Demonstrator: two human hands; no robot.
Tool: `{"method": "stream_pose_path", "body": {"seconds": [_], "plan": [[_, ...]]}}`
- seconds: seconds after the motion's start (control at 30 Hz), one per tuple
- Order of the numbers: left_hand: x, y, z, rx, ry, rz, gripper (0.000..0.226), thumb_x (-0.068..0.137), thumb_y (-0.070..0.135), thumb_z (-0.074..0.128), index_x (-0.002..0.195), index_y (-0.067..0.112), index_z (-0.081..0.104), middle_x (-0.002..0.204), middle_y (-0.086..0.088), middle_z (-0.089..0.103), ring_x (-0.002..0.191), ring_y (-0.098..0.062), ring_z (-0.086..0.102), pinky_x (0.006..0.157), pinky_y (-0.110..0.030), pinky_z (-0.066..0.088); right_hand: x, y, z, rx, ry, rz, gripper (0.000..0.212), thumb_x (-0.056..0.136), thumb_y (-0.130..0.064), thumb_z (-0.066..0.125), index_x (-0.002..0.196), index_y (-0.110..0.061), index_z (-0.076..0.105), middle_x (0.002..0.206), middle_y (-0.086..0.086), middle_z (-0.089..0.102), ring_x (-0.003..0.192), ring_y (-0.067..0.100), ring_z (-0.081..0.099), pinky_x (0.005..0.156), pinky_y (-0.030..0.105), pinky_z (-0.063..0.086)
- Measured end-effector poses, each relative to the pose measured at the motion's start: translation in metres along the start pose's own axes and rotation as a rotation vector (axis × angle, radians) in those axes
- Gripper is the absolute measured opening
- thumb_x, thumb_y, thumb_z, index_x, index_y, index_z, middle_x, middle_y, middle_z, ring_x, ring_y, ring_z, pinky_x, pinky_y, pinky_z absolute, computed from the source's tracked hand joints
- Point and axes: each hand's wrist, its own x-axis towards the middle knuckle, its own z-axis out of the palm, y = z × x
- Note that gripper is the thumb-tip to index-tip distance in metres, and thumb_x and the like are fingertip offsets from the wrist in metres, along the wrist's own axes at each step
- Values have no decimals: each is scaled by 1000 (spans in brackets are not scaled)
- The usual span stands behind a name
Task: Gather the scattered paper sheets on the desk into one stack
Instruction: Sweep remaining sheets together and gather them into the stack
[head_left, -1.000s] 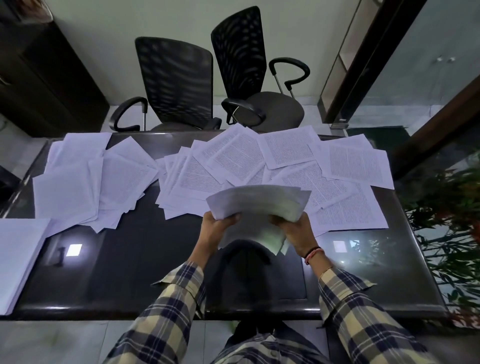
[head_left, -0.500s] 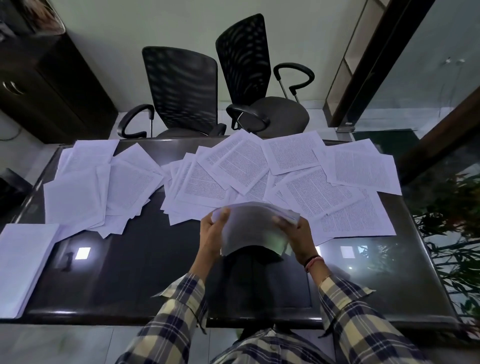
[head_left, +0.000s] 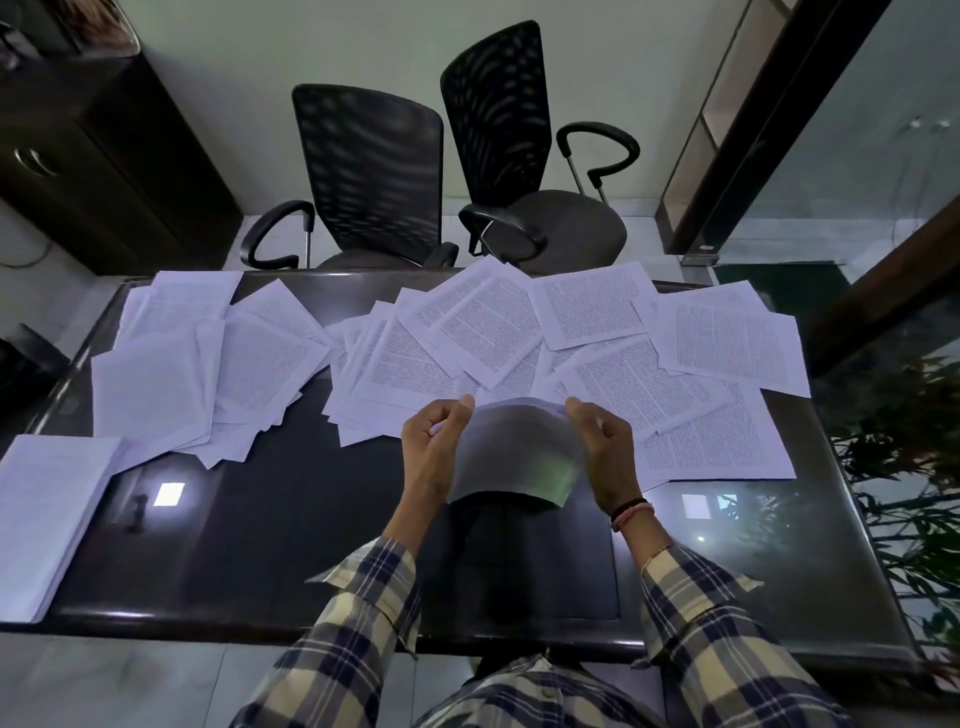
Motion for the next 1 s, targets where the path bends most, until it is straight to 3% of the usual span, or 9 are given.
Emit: {"method": "stream_pose_path", "body": {"seconds": [0.13, 0.23, 0.33, 0.43, 0.53, 0.7, 0.8, 0.87, 1.0], "plan": [[0, -4, -2, -15, -4, 2, 47, 93, 46, 67, 80, 1, 74, 81, -13, 71, 78, -21, 64, 75, -34, 53, 4, 8, -3, -49, -42, -12, 24, 102, -12, 56, 87, -4, 72, 83, 10, 69, 77, 14, 60, 71, 25, 49], [-4, -6, -9, 41, -68, -25, 44, 78, 52, 71, 94, 12, 77, 94, 1, 77, 89, -11, 69, 78, -25, 55, 4, 11, -4, -11, -54, 48, 34, 101, -34, 59, 90, -5, 72, 89, 15, 68, 80, 14, 59, 75, 28, 49], [-4, -23, -18, 226, -224, -89, 38, 77, 43, 85, 106, 21, 76, 102, 0, 77, 96, -16, 73, 79, -33, 60, 4, 17, -7, -23, -101, 68, 45, 84, -54, 69, 99, -13, 76, 100, 6, 74, 94, 12, 65, 85, 29, 53], [1, -36, -19, 510, -130, -225, 33, 79, 33, 86, 98, 10, 72, 92, -11, 76, 75, -19, 70, 66, -44, 60, 7, 20, -8, -95, -184, 51, 31, 79, -40, 78, 98, -15, 76, 96, 11, 74, 92, 18, 66, 84, 46, 55], [9, -22, -20, 682, -113, -185, 32, 87, 31, 79, 85, 2, 65, 73, -8, 66, 59, -22, 58, 52, -35, 47, 19, 14, -17, -126, -203, 3, 24, 79, -28, 81, 101, -23, 76, 94, 5, 74, 88, 15, 66, 78, 35, 56], [28, 14, -20, 1074, -314, 227, 17, 86, 11, 64, 71, 10, 57, 70, 2, 59, 72, -24, 53, 62, -36, 38, 53, -9, -34, -392, -295, -60, 35, 76, -15, 88, 105, -28, 75, 92, -5, 76, 87, 4, 71, 84, 17, 56], [34, 26, -3, 1221, -418, 381, 10, 85, 16, 60, 77, 12, 65, 77, -1, 67, 77, -23, 59, 64, -33, 43, 62, -12, -18, -562, -468, -156, 11, 89, -24, 77, 100, -21, 77, 87, -3, 74, 82, 8, 69, 77, 20, 54], [34, 29, 6, 1247, -440, 390, 15, 88, 25, 61, 76, 17, 66, 78, 0, 68, 77, -22, 61, 64, -31, 41, 63, -4, -10, -544, -498, -229, 10, 96, -19, 69, 90, -14, 75, 80, 2, 71, 80, 20, 67, 73, 29, 51], [42, 23, -13, 1373, -431, 227, 16, 92, 38, 65, 91, 24, 72, 89, 1, 69, 85, -22, 66, 73, -33, 52, 55, 26, -24, -417, -289, -183, 13, 94, -6, 68, 85, -11, 76, 85, 0, 74, 86, 20, 70, 78, 31, 54]]}}
